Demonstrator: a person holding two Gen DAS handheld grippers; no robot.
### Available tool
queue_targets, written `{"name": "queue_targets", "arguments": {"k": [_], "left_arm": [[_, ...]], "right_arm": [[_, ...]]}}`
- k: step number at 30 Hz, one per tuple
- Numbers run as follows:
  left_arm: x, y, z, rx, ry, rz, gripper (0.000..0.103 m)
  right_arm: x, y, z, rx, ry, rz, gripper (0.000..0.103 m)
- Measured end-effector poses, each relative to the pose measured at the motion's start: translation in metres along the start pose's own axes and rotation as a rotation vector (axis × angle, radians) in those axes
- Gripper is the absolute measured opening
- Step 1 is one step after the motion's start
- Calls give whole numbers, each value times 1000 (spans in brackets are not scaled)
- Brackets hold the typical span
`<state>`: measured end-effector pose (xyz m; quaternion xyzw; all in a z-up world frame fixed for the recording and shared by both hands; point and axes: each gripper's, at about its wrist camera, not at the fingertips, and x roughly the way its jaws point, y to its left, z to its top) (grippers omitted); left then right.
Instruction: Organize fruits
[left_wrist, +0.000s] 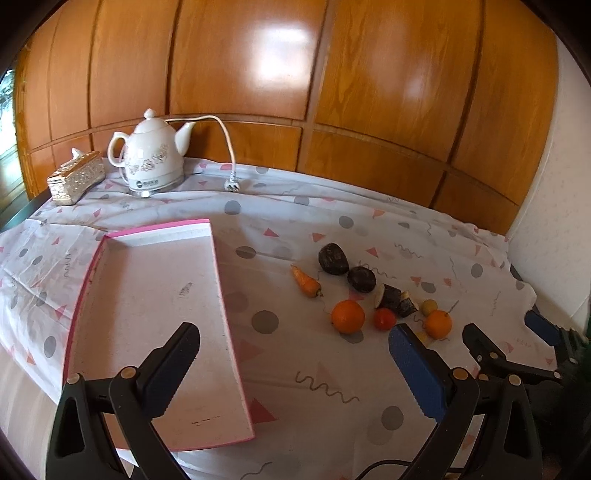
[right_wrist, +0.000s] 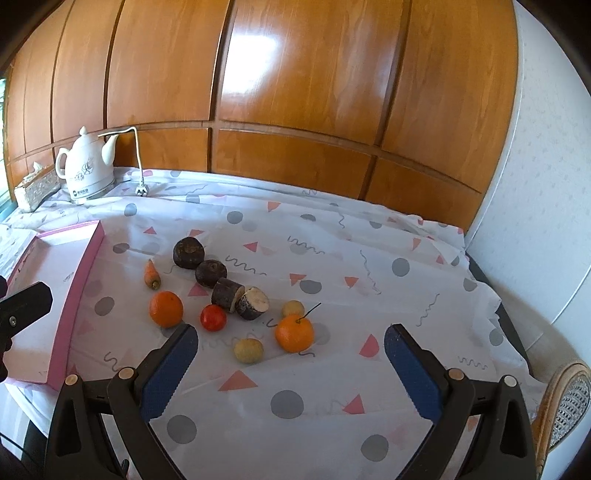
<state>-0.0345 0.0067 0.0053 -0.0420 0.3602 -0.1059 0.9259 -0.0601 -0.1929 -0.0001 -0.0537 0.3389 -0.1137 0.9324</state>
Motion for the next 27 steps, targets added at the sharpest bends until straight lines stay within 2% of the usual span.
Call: {"name": "queue_targets", "arguments": {"k": [9, 16, 21, 24, 27], "left_arm": [[17, -12, 0, 50, 56, -20, 103], [33, -19, -6, 71, 117, -37, 103], [39, -22, -8, 75, 143, -52, 103], [44, -23, -9, 83, 163, -54, 103], [50, -28, -9, 114, 182, -19, 103]], "right_arm": [[24, -12, -4, 8, 57, 25, 102], [49, -47, 7, 54, 134, 44, 102], [56, -74, 24, 63, 133, 26, 101], [61, -89, 32, 46, 121, -14, 102], [73, -105, 36, 57, 129, -36, 102]]}}
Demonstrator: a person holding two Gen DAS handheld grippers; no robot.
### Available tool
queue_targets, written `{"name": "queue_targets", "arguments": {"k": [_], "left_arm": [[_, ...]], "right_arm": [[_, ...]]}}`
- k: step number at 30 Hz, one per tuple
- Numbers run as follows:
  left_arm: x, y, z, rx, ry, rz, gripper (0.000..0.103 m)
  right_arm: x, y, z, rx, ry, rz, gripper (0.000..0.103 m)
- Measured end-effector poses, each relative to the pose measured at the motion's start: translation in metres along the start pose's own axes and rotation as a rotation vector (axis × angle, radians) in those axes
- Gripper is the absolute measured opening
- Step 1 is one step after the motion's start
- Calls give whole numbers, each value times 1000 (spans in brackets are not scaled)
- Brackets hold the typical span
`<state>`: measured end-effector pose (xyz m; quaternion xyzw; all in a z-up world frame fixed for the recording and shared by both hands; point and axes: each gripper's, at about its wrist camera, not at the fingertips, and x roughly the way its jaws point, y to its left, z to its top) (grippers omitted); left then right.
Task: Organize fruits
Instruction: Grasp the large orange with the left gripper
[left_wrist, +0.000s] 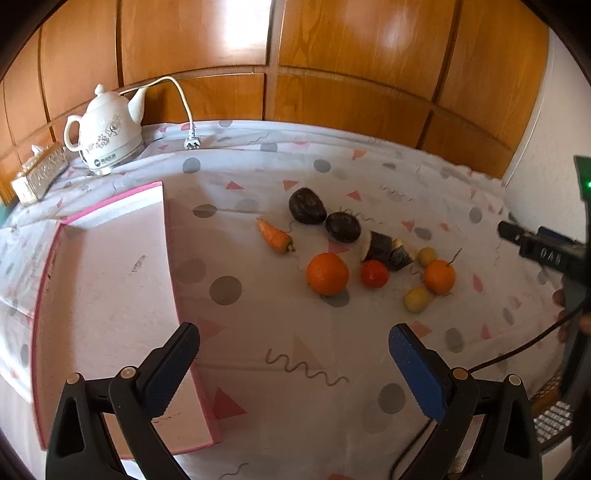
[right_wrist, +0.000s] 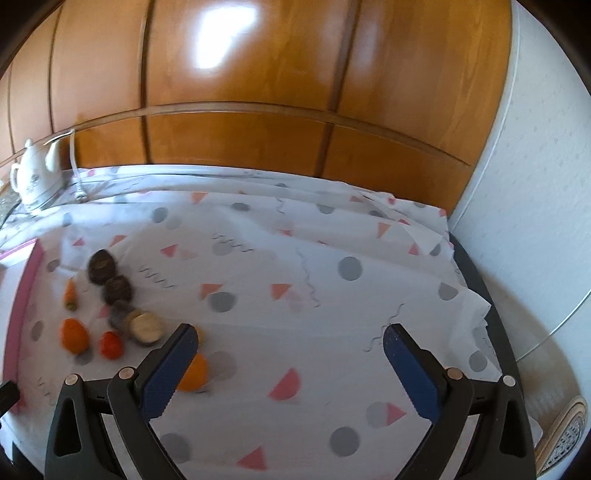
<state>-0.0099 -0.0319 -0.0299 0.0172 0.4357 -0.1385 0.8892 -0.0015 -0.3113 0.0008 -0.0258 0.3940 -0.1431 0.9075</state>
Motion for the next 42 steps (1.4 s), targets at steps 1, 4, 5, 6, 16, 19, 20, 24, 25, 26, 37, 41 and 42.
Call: {"name": "queue_targets", "arguments": {"k": [1, 4, 5, 6, 16, 19, 20, 24, 25, 26, 37, 41, 42], "left_arm": [[2, -4, 2, 26, 6, 17, 103], [5, -10, 6, 92, -4, 65, 103], [7, -11, 7, 103, 2, 62, 103], [9, -11, 9, 107, 8, 57, 103], [43, -8, 18, 85, 120, -17, 96], [49, -5, 22, 68, 136, -56, 88], [50, -4, 24, 64, 137, -65, 85], [57, 1, 31, 40, 148, -94, 72], [60, 2, 34, 35, 152, -103, 70], [62, 2, 36, 32, 156, -108, 67], [86, -15, 54, 20, 175, -141, 58], [98, -19, 56, 17, 192, -134, 58], [101, -20, 55, 16, 196, -126, 54]], "right_arm": [[5, -4, 0, 10, 16, 0, 102], [16, -10, 0, 30, 73, 34, 101], [20, -11, 0, 32, 102, 68, 101], [21, -11, 1, 31, 118, 90, 101], [40, -16, 3, 70, 187, 167, 91], [49, -27, 4, 143, 218, 193, 91], [52, -30, 4, 172, 235, 198, 90], [56, -38, 1, 245, 261, 232, 86], [56, -38, 1, 248, 258, 228, 85], [56, -39, 1, 252, 257, 224, 84], [67, -61, -5, 415, 309, 260, 69], [69, -59, -6, 412, 321, 264, 68], [69, -58, -6, 409, 322, 265, 68]]}}
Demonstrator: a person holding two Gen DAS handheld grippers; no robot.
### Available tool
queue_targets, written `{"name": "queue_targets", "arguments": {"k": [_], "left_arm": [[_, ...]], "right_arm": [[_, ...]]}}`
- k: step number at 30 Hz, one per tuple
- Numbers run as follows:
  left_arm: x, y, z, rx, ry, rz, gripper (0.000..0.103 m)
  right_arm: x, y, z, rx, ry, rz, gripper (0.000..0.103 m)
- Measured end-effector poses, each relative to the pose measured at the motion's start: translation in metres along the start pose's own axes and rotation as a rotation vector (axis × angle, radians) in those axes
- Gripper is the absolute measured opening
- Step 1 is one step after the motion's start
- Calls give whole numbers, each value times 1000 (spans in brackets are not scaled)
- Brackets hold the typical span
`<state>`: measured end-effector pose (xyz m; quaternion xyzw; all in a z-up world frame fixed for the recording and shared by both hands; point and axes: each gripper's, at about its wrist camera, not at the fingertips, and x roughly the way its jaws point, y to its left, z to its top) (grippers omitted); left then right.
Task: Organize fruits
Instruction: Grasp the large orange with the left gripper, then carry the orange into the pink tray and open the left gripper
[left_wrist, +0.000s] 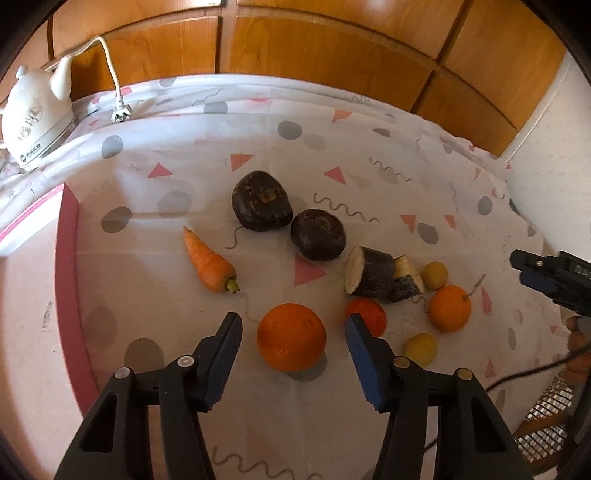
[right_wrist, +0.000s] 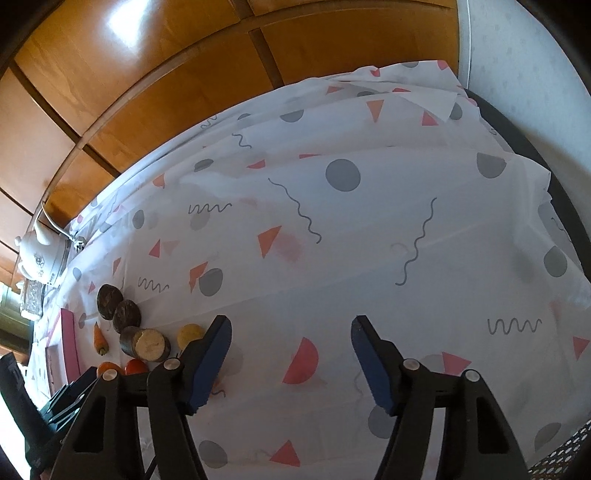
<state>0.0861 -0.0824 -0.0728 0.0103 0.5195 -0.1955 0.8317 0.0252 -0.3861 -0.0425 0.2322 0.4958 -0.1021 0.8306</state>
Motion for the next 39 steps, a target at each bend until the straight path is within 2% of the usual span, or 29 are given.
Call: {"name": "queue_targets", "arguments": {"k": [2, 5, 6, 10, 13, 17, 20, 24, 26, 30, 33, 36, 39], "left_arm": [[9, 1, -1, -3, 24, -3, 40], [6, 7, -4, -33, 18, -45, 39], [2, 10, -6, -38, 13, -64, 39], [-15, 21, -10, -67, -9, -66, 39], [-34, 31, -12, -81, -52, -59, 39], [-56, 52, -13, -124, -100, -46, 39], [-73, 84, -17, -232, -140, -9, 39], [-94, 137, -25, -395, -190, 104, 39], [-100, 155, -30, -439, -209, 166, 39], [-100, 199, -44, -575, -215, 253, 39], [-93, 213, -49, -616, -208, 274, 39], [-83, 221, -54, -648, -190, 297, 39], [-75, 225, -59, -642, -175, 317, 40]], "right_arm": [[1, 1, 0, -6, 3, -1, 68], [2, 4, -1, -24, 7, -6, 60], [3, 5, -1, -32, 11, -8, 60], [13, 17, -6, -101, 63, -13, 59], [21, 28, -13, -165, 88, -62, 59], [32, 24, -19, -162, 111, -151, 56], [33, 13, -21, -101, 84, -232, 55], [37, -7, -27, 0, 66, -279, 55], [36, -7, -29, -7, 33, -315, 55], [36, -11, -31, 13, 9, -313, 55], [37, -12, -33, 24, -2, -310, 57], [37, -12, -39, 44, -17, -292, 65], [41, -9, -40, 25, -14, -269, 80]]}}
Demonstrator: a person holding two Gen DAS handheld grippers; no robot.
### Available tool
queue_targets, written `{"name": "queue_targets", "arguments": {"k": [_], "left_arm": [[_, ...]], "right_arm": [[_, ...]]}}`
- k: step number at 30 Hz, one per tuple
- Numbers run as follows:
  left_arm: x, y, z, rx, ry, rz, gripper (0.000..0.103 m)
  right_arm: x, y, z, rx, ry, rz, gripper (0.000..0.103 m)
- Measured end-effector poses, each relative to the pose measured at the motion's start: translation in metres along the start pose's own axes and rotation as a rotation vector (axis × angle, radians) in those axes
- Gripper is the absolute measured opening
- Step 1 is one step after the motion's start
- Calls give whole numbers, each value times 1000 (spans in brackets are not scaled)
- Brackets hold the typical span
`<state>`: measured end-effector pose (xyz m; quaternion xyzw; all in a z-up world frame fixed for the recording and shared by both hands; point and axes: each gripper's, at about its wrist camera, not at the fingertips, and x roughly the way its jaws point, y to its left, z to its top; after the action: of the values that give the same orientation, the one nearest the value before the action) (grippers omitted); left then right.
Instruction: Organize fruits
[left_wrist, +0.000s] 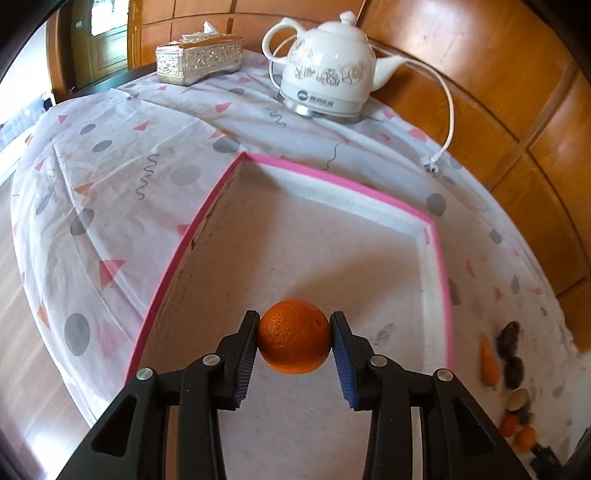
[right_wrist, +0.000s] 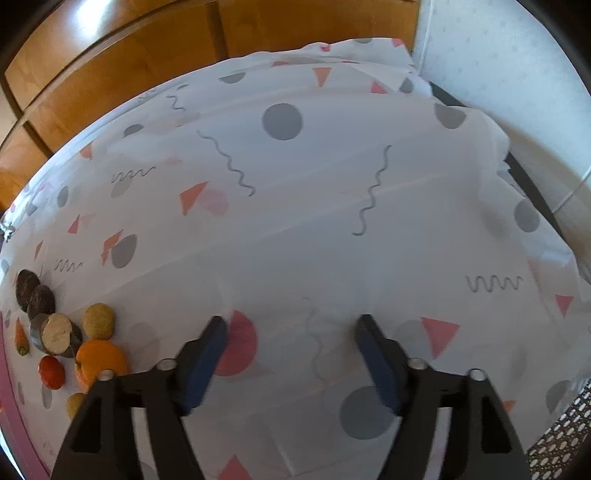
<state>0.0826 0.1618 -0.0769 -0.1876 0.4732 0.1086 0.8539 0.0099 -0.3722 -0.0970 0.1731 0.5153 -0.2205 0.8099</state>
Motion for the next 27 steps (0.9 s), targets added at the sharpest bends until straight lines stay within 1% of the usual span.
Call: {"name": "queue_targets", "arguments": {"k": [2, 5, 6, 7, 9, 12, 13, 15, 16, 17, 18, 21, 22, 23, 24, 26, 27], "left_arm": [[-1, 0, 0, 15, -20, 1, 40], [-1, 0, 1, 28, -25, 0, 41], [-1, 1, 1, 29, -25, -2, 42], [-3, 2, -1, 27, -26, -5, 45], [-6, 5, -1, 21, -31, -3, 57], [-14, 10, -5, 11, -41, -3, 63], [-19, 12, -7, 14, -49, -5, 64], [-25, 13, -10, 22, -57, -9, 70], [-29, 13, -12, 28, -63, -14, 70], [-34, 13, -14, 36, -74, -13, 71], [-39, 13, -16, 42, -86, -8, 71], [-50, 13, -21, 50, -116, -2, 75], [-54, 13, -23, 58, -125, 1, 75], [-57, 12, -25, 66, -132, 6, 76], [-60, 12, -26, 69, -140, 13, 78], [-64, 14, -28, 59, -148, 20, 82], [-65, 16, -28, 51, -148, 22, 83]], "right_arm": [[1, 4, -2, -29, -1, -10, 84], [0, 3, -4, -25, -9, -7, 84], [0, 3, -5, -29, -15, -10, 84], [0, 4, -6, -34, -22, -14, 84], [-1, 3, -9, -36, -37, -21, 83], [-9, 7, -11, -41, -41, -24, 82], [-9, 8, -11, -43, -43, -24, 80], [-10, 10, -11, -46, -48, -23, 77], [-11, 9, -11, -44, -49, -22, 72], [-11, 10, -10, -38, -53, -20, 65], [-12, 8, -7, -34, -55, -19, 61], [-15, 2, -2, -13, -57, -13, 45], [-16, 0, -1, -7, -56, -2, 35], [-18, 0, 1, 0, -50, 23, 30], [-21, 1, 4, 8, -46, 54, 30], [-31, 6, 8, 2, -70, 92, 30], [-36, 11, 10, -11, -80, 113, 30]]}}
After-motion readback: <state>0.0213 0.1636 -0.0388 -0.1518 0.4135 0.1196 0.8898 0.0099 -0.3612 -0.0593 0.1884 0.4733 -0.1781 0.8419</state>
